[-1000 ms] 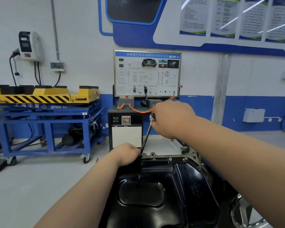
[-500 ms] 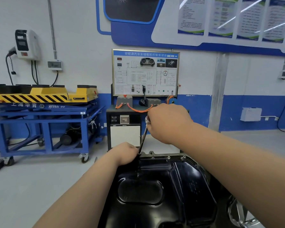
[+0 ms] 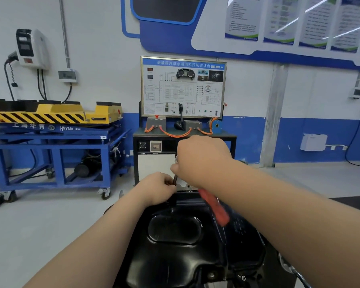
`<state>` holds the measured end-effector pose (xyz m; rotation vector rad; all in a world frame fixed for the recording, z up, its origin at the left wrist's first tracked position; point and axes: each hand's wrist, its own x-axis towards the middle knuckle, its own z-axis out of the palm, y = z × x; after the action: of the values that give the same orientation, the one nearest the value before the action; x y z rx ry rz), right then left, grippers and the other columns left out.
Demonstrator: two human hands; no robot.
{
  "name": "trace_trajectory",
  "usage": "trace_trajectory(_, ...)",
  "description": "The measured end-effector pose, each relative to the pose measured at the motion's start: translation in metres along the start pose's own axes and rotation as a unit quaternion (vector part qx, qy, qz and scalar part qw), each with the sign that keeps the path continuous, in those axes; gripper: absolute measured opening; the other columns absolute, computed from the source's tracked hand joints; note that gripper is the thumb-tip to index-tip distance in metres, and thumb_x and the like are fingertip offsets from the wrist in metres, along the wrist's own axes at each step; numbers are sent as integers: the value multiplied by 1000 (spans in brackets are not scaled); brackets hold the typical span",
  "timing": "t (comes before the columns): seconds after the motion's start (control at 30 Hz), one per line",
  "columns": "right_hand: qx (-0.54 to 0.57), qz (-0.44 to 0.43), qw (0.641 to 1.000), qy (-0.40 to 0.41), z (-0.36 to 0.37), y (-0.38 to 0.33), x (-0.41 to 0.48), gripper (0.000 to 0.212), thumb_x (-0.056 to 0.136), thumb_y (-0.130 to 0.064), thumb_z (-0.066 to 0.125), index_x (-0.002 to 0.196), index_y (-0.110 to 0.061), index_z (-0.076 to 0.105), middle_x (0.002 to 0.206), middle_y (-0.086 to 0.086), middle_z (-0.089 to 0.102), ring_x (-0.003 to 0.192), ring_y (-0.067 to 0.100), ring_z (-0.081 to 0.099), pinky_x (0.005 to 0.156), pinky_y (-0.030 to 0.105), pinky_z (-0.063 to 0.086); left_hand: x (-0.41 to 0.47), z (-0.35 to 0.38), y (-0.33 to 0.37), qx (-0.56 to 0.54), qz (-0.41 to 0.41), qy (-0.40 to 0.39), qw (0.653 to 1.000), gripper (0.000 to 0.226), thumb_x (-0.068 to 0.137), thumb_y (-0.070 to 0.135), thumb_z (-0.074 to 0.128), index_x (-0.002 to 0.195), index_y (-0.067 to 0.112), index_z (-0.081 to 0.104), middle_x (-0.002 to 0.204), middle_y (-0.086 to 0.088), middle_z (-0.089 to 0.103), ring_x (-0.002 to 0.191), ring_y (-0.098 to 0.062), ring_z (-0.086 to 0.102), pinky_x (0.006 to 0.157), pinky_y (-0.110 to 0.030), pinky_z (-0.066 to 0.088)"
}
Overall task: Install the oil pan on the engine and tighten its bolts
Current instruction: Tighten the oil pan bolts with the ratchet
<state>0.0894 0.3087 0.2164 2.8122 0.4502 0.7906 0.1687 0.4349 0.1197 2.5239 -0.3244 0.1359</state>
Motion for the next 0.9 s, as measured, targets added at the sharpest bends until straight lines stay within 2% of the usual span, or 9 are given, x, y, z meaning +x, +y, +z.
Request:
trace_trajectory(0.1,26,40,999,-18,3,1,-1,35,90,-41,44,63,-19,37,66,-1,44,55,17,41,46,26,25,-16,7,9,10,27,78,997,27,85,41,57,66,22,59,65,4,61,64,-15,58,61,-30,49)
trace_trajectory(0.2,25,55,997,-48,7,-3,-1,40,92,-47,39,64,-19,35,67,0,44,56,17,39,47,27,24,-26,11,14,53,26,184,981,37,86,33,55,54,27,40,51,10,47,50,-12,46,47,-25,37)
trace_trajectory(0.33,9,11,997,-75,2,-5,-2,42,90,-51,43,62,-20,35,66,-1,41,56,16,38,46,27,25,-28,15,14,111,56,207,970,34,92,29,48,60,26,40,56,6,45,57,-21,52,50,-29,37)
trace_trajectory(0.4,-56,-63,995,-56,-4,0,-5,39,91,-40,50,61,-19,37,64,-2,40,54,16,39,45,27,27,-27,16,12,121,90,197,969,27,96,35,43,77,25,57,67,4,58,69,-23,59,58,-31,45)
trace_trajectory(0.5,-145,-150,978,-5,-10,5,-8,11,91,-12,51,80,-12,54,70,-2,40,64,20,44,49,31,33,-26,17,11,102,112,188,971,21,98,36,43,85,27,55,68,8,56,69,-20,57,59,-31,42)
trace_trajectory(0.57,-133,-151,979,-7,-11,7,-10,9,90,-10,50,92,-16,57,76,-1,40,71,20,43,52,33,34,-24,18,9,85,100,189,973,22,98,36,43,92,25,60,65,10,54,66,-17,55,56,-29,39)
trace_trajectory(0.7,-79,-66,995,4,-2,7,-17,38,91,-40,47,61,-18,38,63,-3,39,52,15,37,46,26,27,-24,20,6,71,87,204,972,19,96,35,46,100,25,62,61,14,46,58,-10,48,51,-27,33)
trace_trajectory(0.8,-26,21,999,-37,6,4,-21,47,88,-58,38,61,-19,39,63,-2,43,54,16,38,47,26,27,-26,17,9,106,68,207,970,13,91,27,50,95,20,61,62,9,49,62,-19,54,53,-28,37)
trace_trajectory(0.9,-61,-5,998,-34,1,4,-20,47,88,-58,42,61,-19,38,64,-2,43,54,16,39,46,26,25,-28,17,11,138,102,204,964,21,94,33,47,101,23,64,80,0,63,76,-24,59,59,-29,37)
